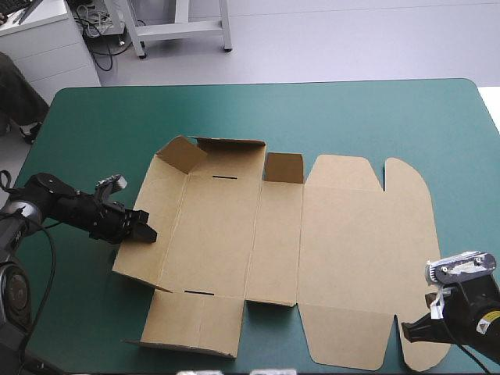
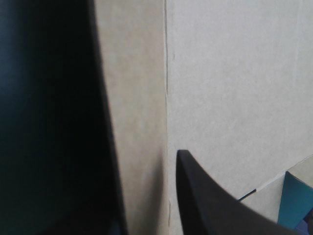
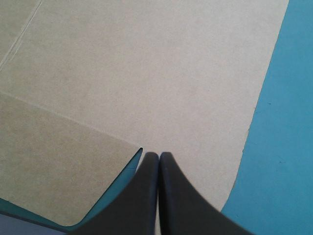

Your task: Fold the box

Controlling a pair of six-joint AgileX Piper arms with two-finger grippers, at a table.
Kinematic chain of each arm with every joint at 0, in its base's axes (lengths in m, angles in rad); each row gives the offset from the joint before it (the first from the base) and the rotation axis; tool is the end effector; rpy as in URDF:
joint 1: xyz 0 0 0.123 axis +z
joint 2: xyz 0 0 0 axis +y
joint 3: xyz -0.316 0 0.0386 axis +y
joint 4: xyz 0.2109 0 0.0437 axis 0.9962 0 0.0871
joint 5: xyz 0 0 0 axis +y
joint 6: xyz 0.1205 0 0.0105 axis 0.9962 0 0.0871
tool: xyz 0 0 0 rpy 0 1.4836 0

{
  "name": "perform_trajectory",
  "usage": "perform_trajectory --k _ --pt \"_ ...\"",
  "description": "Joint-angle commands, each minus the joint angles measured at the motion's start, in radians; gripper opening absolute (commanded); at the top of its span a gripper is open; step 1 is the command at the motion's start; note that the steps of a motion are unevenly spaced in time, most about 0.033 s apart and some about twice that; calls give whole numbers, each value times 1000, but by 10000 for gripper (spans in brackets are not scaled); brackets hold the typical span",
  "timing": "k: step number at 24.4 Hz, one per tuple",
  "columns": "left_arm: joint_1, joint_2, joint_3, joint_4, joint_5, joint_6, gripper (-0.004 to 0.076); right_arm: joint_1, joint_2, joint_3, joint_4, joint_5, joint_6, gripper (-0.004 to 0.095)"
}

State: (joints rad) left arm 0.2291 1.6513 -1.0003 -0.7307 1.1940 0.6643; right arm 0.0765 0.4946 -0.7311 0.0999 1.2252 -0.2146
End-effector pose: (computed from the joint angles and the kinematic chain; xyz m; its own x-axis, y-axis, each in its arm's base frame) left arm 0.2615 -0.0161 0.2473 -0.9894 0.0422 -0.1389 0.1188 0.7852 -0.6077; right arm 0.0089 0.0121 0.3045 -0.7441 -0.2364 -0.6248 -0.2724 0.9614 -0.0394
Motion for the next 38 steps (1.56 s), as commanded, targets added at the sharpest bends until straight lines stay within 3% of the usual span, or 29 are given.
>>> perform_trajectory --k 1,6,9,11,18,22,27,33,38 --pt "-5 -35 -29 -37 111 -29 64 -4 8 -22 2 -45 -2 -23" --pt "-5 -20 -29 -37 111 -50 -32 -4 8 -22 2 -45 -2 -23" --pt "-5 -8 -29 -40 111 -50 -32 -4 8 -22 2 -45 -2 -23" --pt "-5 -8 -33 -54 111 53 -32 -4 8 -22 -3 -45 -2 -23" --pt "-60 -12 -193 71 111 -6 -32 -4 8 -22 -8 -58 -2 -23" --pt "-188 -12 -422 116 102 -32 -32 -4 8 -32 -13 -65 -2 -23" --pt "-398 -12 -669 400 65 -135 -32 -4 -33 -72 -37 -86 9 -23" --pt "-670 -12 -773 791 -73 -183 -32 -4 -62 -133 -174 -51 100 -23" --pt "-862 -10 -775 1040 -168 -177 -32 -4 -66 -150 -191 -32 100 -23"
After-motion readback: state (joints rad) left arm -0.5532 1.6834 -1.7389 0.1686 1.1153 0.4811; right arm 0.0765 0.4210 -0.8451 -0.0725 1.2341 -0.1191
